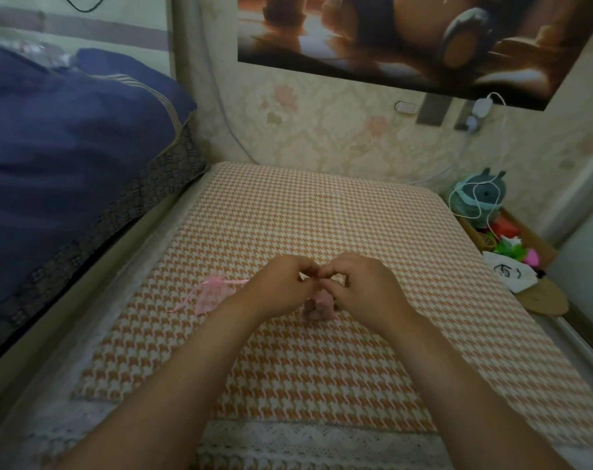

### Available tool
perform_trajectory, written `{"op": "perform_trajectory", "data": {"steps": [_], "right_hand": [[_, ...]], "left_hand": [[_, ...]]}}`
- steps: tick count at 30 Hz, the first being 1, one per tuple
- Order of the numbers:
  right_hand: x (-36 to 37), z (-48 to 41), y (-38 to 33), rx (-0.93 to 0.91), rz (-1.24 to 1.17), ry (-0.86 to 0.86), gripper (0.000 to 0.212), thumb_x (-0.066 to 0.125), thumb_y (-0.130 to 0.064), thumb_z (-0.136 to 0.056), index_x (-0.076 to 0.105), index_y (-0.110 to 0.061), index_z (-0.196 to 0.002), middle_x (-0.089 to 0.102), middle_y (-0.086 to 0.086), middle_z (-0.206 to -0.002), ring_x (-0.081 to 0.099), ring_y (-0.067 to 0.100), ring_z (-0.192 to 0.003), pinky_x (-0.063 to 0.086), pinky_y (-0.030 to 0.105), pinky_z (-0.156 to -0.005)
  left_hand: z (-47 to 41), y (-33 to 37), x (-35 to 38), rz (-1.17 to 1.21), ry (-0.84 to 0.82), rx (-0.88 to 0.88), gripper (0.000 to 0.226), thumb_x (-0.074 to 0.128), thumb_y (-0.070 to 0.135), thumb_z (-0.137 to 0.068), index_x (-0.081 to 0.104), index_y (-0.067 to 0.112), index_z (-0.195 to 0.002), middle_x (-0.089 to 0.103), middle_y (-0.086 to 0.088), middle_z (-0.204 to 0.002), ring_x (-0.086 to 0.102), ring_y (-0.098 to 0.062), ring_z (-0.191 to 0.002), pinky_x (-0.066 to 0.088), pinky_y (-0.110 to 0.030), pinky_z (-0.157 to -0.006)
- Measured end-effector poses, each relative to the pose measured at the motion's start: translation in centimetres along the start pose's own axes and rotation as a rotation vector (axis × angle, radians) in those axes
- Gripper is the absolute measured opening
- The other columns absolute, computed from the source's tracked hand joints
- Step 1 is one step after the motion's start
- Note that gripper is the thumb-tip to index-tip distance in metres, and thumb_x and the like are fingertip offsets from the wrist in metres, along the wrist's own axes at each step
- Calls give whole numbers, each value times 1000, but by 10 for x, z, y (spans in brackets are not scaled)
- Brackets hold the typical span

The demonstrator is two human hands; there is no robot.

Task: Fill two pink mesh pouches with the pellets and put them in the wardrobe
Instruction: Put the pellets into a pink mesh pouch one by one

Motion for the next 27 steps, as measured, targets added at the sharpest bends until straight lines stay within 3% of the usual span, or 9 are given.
{"op": "perform_trajectory", "data": {"steps": [4, 8, 11, 13, 16, 19, 22, 25, 27], "right_hand": [[1, 0, 6, 31, 63, -48, 18, 59, -38, -95, 73, -36, -107, 58, -17, -107, 53, -1, -84, 38, 18, -64], [5, 4, 11, 41, 92, -166, 21, 58, -34, -92, 70, -39, -108, 60, -18, -110, 51, 1, -87, 41, 25, -71], [4, 8, 17, 71, 95, -168, 9, 65, -34, -88, 70, -38, -95, 63, -17, -95, 60, 5, -88, 42, 23, -66], [0, 10, 22, 105, 86, -160, 6, 70, -33, -85, 73, -36, -90, 62, -19, -80, 64, 6, -97, 49, 27, -73], [-11, 13, 26, 112, 82, -142, 8, 72, -32, -85, 76, -36, -91, 67, -19, -84, 60, -1, -78, 48, 25, -70], [-23, 19, 35, 113, 69, -109, 10, 72, -31, -84, 77, -37, -90, 68, -22, -84, 54, -7, -70, 42, 19, -64], [-30, 27, 46, 139, 62, -106, 9, 72, -29, -83, 76, -37, -87, 68, -24, -82, 54, -9, -68, 39, 18, -62], [-36, 34, 55, 146, 65, -101, 11, 72, -27, -84, 76, -37, -87, 66, -24, -81, 54, -9, -68, 37, 15, -60], [-37, 38, 60, 154, 71, -110, 11, 72, -26, -84, 76, -37, -87, 64, -26, -78, 53, -12, -66, 34, 12, -58]], "left_hand": [[-2, -4, 0, 10, 2, -11, 28, 55, 18, -91, 71, 25, -114, 70, 11, -109, 58, 7, -76, 43, -12, -67], [-5, -3, 2, -12, 3, 13, 30, 55, 16, -90, 72, 24, -113, 69, 11, -114, 56, 5, -77, 39, -7, -68], [-7, -2, 2, 1, 13, 9, 29, 55, 17, -92, 70, 24, -115, 68, 12, -112, 59, 4, -82, 44, -12, -71], [-8, 2, 2, 30, 37, 26, 25, 55, 19, -94, 70, 24, -113, 68, 13, -108, 61, 0, -88, 48, -17, -78], [-10, 3, -1, 95, 87, 28, 23, 52, 15, -96, 67, 24, -111, 69, 13, -99, 61, 3, -80, 49, -17, -71], [-13, 0, 2, 72, 116, 7, 30, 49, 5, -93, 66, 24, -109, 69, 11, -99, 63, -4, -76, 51, -24, -66], [-18, -5, 17, -44, 69, 4, 35, 50, 0, -89, 70, 20, -110, 68, 9, -108, 60, -3, -88, 44, -11, -76], [-24, -6, 34, -159, -8, 16, 36, 56, 1, -86, 73, 24, -107, 65, 4, -117, 59, -11, -105, 46, -21, -89], [-25, -6, 44, -193, -71, 25, 33, 59, 4, -83, 75, 26, -103, 65, 6, -109, 60, -11, -96, 49, -25, -85]]}}
Point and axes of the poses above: each hand's wrist, its own z-axis away from the middle knuckle, its own x-axis out of the palm, y = z × x, the point moved 8 cm from there along -z, towards the middle knuckle
